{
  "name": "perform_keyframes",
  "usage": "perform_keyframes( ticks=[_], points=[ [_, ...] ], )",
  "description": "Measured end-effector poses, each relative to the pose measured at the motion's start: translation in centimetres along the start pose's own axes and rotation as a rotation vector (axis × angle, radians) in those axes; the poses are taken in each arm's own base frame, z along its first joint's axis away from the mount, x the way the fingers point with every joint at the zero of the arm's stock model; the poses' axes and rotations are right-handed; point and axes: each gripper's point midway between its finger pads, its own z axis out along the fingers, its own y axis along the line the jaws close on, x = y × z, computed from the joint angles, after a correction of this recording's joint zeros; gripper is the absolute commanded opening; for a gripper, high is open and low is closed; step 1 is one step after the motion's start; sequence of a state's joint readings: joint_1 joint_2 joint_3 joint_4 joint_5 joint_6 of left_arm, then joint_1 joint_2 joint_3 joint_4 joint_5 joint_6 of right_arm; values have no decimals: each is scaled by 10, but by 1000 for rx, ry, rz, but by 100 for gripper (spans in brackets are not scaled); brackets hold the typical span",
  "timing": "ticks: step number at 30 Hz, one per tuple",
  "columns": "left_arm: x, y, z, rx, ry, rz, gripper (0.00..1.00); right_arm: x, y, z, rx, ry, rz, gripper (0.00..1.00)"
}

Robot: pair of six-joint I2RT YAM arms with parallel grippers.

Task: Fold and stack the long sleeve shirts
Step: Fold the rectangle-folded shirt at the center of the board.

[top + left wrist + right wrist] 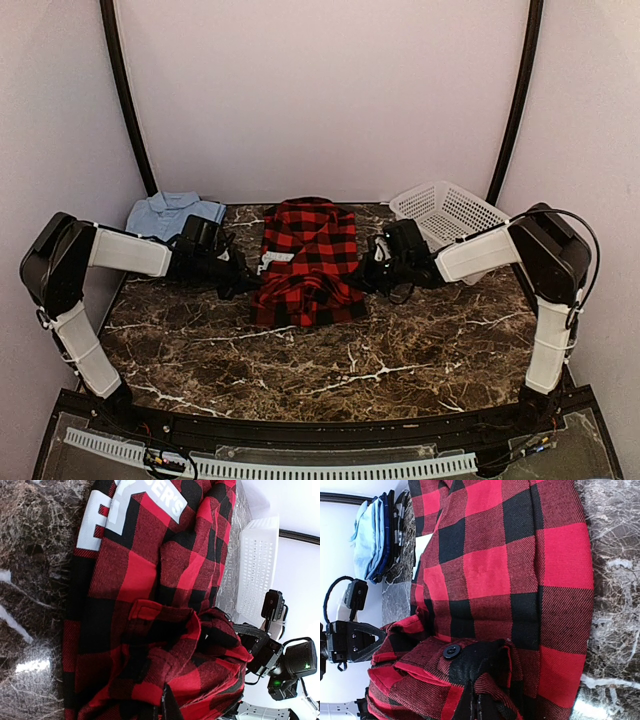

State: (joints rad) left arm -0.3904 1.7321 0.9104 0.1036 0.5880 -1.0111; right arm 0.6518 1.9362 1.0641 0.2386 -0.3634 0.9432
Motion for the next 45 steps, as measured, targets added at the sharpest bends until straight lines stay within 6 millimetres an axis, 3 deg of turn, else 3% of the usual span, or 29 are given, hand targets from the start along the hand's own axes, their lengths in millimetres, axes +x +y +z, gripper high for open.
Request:
perform_keyframes(
  ticks=[8,12,14,18,22,27,30,34,39,45],
  points=[
    [-5,3,0,-15,-27,-4,1,-4,-3,-1,10,-15,1,0],
    [-8,4,0,-24,-42,0,31,-6,-4,-1,19,-23,-1,27],
    [-10,5,0,-27,-53,4,55,-8,-4,-1,24,-29,-15,41],
    [-16,7,-1,-46,-84,26,70,-13,-6,-5,48,-48,-43,51],
    [-21,3,-13,-69,-133,76,75,-22,2,-19,71,-83,-110,58],
    [-24,-28,-42,-23,-205,190,68,-30,27,-39,71,-143,-237,59],
    [-20,-38,-55,-7,-228,249,54,-21,40,-43,87,-151,-337,53],
    [-1,-24,-56,-57,-199,290,38,7,48,-39,119,-114,-462,41],
    [36,1,-41,-134,-101,315,20,45,51,-32,156,-38,-580,24],
    [70,7,-20,-160,-11,342,13,74,45,-16,191,44,-649,18]
  ],
)
